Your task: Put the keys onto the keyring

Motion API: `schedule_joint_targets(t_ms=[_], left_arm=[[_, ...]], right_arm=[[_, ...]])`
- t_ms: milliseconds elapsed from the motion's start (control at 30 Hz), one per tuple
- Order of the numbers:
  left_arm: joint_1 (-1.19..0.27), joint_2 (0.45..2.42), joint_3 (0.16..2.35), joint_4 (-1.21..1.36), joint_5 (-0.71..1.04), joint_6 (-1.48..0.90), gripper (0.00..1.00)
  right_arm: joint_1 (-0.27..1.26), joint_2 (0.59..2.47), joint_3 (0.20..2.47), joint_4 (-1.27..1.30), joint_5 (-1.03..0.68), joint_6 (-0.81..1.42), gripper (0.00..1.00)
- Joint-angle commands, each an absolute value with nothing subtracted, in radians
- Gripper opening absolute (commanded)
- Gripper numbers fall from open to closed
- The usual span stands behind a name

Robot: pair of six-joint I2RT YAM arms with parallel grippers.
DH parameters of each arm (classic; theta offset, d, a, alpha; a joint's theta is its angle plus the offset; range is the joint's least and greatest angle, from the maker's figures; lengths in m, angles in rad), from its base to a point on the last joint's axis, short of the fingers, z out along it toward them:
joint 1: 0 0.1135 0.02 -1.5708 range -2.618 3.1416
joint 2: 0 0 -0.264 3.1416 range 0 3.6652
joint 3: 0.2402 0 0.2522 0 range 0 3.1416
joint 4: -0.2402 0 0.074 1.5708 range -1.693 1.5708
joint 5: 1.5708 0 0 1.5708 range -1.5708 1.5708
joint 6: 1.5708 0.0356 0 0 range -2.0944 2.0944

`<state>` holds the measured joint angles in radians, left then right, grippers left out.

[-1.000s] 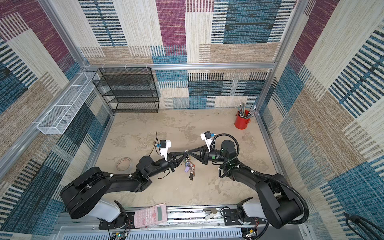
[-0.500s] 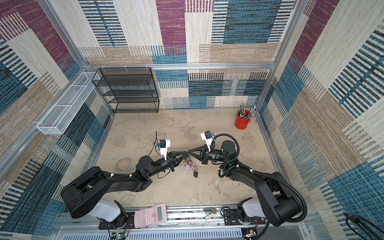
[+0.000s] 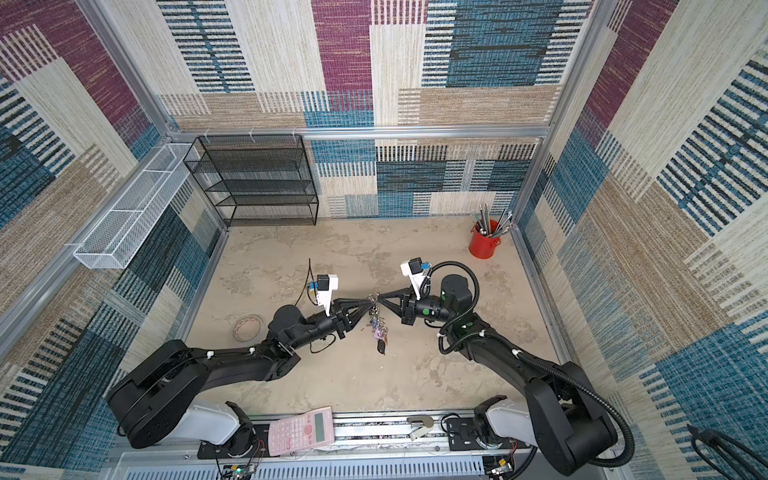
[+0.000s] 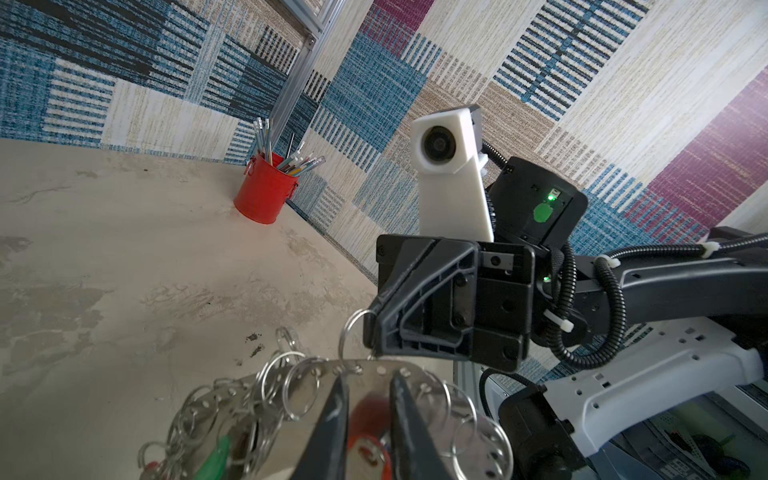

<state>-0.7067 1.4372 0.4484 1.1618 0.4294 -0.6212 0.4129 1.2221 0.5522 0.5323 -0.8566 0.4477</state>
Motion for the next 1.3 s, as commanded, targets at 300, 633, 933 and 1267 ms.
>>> schedule_joint_targets(t_ms=[300,633,933,1267], left_arm=[[-0.543,1.362,0.550,0.839,0.742,-0.455,0.35],[-0.471,1.410,0.708,0.628,0.952,-0.248,0.53],[-0.468,1.479,0.794,0.517,0.989,-0.154,0.58],[-0.456,1.538,0.823,0.512,1.000,-0.149,0.55]], right_arm=[[0.431,1.143,0.630,0.247,-0.763,0.295,0.00],[0.449,1.125,0.694,0.084,-0.758,0.244,0.00],[0.457,1.156,0.717,0.060,-0.796,0.223,0.00],[0.458,1.164,0.710,0.081,-0.817,0.232,0.00]])
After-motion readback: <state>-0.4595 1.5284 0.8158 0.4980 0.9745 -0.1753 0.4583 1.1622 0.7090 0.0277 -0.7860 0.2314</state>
